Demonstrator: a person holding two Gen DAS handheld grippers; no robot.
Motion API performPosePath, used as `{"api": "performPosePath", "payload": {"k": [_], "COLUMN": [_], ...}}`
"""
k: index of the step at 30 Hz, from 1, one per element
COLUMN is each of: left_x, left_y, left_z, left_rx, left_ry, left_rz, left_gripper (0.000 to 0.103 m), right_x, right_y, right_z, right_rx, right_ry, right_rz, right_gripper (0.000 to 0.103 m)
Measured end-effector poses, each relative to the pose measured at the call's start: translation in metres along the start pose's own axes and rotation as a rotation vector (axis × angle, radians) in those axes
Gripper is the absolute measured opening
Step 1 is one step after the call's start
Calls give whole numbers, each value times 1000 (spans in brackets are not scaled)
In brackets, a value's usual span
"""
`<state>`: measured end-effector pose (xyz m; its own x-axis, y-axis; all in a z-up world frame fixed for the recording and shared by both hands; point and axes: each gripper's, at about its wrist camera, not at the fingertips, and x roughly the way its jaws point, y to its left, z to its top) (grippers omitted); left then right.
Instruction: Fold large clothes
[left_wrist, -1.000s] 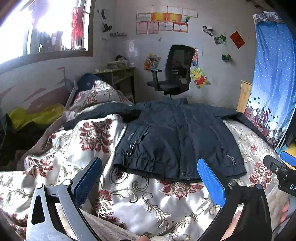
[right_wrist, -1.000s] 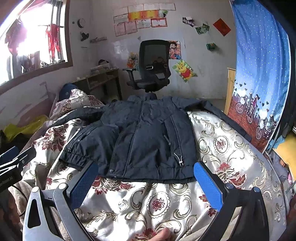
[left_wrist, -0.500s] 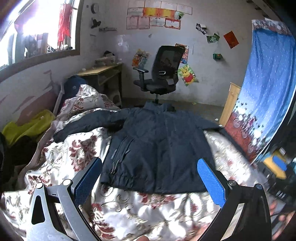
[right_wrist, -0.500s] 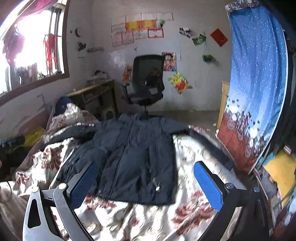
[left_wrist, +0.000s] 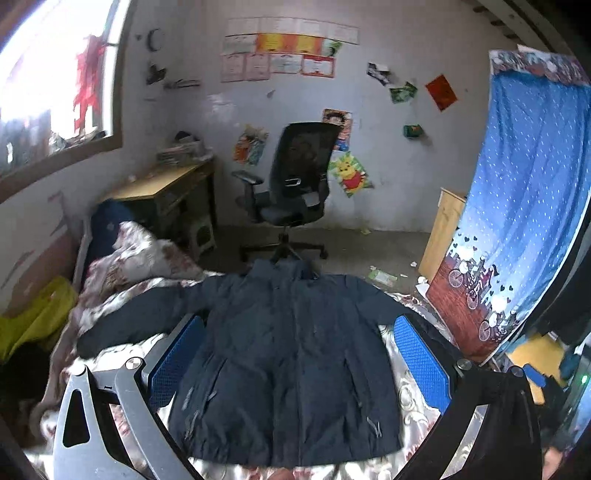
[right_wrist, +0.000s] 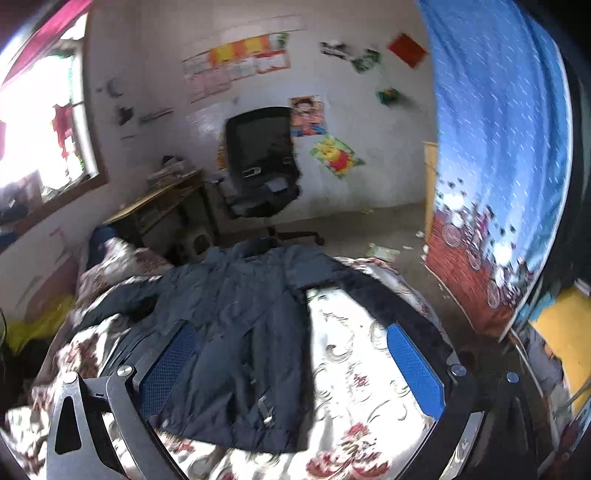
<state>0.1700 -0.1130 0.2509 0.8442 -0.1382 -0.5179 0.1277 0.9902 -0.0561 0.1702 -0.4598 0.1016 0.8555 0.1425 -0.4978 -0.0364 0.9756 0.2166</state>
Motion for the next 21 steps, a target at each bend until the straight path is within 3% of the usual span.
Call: {"api": "performPosePath", "payload": {"k": [4, 7, 14, 17, 21], "left_x": [71, 135, 286, 348, 403], "left_y": [-14, -20, -16, -10, -18], "left_z": [-9, -20, -45, -59, -69], "left_rx": [15, 30, 111, 124, 174], "left_ry": [9, 46, 131, 213, 228], "left_rz": [-35, -75, -158, -193, -219], "left_gripper": [101, 101, 101, 101, 101], "right_x": [38, 78, 163, 199, 228], "right_y": [-38, -64, -102, -108, -121], "right_z": [5, -3, -39, -48, -54], "right_rx": [81, 167, 502, 582, 737], "right_ry": [5, 81, 198, 188, 115], "right_rz": [-76, -107, -29, -54, -100], "right_gripper": [103, 103, 103, 103, 103]}}
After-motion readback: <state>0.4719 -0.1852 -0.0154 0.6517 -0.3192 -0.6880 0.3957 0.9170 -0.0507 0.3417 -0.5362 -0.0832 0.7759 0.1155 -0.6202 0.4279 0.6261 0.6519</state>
